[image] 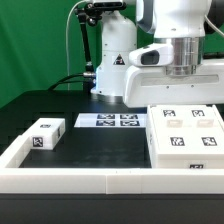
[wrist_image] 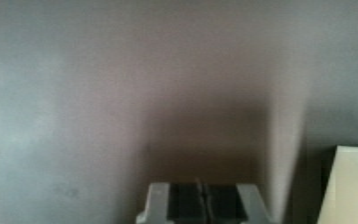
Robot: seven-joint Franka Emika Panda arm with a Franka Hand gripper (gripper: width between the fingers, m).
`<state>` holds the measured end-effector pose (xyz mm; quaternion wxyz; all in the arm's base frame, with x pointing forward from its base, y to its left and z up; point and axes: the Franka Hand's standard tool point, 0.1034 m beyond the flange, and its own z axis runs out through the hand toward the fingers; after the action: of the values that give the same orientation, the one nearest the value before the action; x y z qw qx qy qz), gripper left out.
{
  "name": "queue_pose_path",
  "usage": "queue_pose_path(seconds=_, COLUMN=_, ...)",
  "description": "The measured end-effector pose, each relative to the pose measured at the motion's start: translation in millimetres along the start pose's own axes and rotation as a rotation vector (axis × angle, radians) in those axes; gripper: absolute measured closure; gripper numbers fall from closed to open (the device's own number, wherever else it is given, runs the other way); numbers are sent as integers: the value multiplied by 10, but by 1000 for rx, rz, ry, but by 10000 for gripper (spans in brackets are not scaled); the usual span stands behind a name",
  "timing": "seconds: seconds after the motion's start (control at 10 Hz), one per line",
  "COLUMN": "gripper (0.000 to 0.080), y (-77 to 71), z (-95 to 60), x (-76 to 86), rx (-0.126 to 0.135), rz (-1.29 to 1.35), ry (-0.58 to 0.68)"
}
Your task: Assemble cabinet
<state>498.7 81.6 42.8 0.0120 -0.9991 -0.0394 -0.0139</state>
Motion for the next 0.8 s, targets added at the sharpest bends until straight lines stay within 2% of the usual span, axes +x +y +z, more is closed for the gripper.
queue_pose_path(seconds=0.1, gripper=798, y=0, z=-12, x=-3, rx=0, rz=0, ry=-6)
queue_pose_path(seconds=0.4, gripper=798, y=-13, z=-268, x=32, rx=-2, rz=-2, ry=-28)
queue_pose_path(seconds=0.6, gripper=798, y=-4, z=-480, x=110, rx=-3, rz=0, ry=-47)
queue_pose_path(seconds=0.8, gripper=798, y=-6, z=-443, x=98, rx=-3, rz=-1, ry=-47)
